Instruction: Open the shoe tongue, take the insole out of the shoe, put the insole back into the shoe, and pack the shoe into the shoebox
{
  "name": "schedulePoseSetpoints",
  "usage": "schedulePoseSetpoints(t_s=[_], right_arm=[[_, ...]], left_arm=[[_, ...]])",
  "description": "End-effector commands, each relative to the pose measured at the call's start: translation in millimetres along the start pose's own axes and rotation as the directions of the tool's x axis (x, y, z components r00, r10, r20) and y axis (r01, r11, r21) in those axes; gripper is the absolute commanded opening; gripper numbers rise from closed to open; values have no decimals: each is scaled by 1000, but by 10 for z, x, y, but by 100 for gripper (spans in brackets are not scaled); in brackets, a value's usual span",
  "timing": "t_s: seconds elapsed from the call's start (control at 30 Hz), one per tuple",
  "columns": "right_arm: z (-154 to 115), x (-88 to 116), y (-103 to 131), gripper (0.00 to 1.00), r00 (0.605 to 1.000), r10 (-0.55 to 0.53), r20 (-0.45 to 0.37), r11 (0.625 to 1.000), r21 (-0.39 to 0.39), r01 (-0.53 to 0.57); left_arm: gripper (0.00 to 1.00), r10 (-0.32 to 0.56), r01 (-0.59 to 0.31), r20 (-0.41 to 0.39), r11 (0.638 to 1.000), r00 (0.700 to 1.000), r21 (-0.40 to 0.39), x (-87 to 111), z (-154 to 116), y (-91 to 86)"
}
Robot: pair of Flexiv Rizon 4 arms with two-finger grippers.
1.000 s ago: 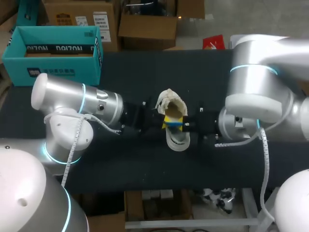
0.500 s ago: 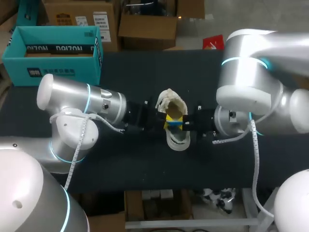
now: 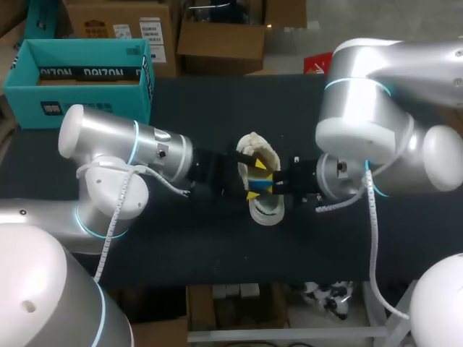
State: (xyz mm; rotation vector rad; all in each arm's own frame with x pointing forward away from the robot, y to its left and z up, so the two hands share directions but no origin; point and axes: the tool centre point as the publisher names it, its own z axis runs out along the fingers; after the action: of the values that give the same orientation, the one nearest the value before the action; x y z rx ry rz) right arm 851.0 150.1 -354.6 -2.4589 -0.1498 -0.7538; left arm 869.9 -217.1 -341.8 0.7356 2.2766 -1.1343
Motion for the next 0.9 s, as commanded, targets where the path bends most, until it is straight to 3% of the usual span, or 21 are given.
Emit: schedulePoseSetpoints(t_s=[0.03,0.2,0.6,0.67,0.8,0.83,0.9], right_arm=[[21,-27,41,0,1000,4,-8,1000,-10,-4],[78,-70,105,0,1000,6,1,1000,-22,-6],[121,-198,99,0,1000,-2,28,1000,-18,3],[76,-216,80,19,1000,-2,31,1000,-20,2],[-45,-242,24,68,999,-3,35,999,-37,4],[-76,-245,2,76,999,-4,37,999,-45,6],[-140,-251,-37,79,999,-10,40,999,-52,12]], left_arm=[[95,-4,4,-12,1000,1000,0,20,-245,-38],[100,-34,34,-27,999,999,3,7,-421,-71],[100,-117,121,-89,992,989,38,-30,-746,-212],[100,-138,144,-108,988,984,47,-34,-784,-233],[100,-177,186,-136,981,975,52,-44,-852,-274],[100,-190,200,-151,978,970,54,-47,-870,-281],[100,-212,223,-166,973,963,52,-53,-912,-294]])
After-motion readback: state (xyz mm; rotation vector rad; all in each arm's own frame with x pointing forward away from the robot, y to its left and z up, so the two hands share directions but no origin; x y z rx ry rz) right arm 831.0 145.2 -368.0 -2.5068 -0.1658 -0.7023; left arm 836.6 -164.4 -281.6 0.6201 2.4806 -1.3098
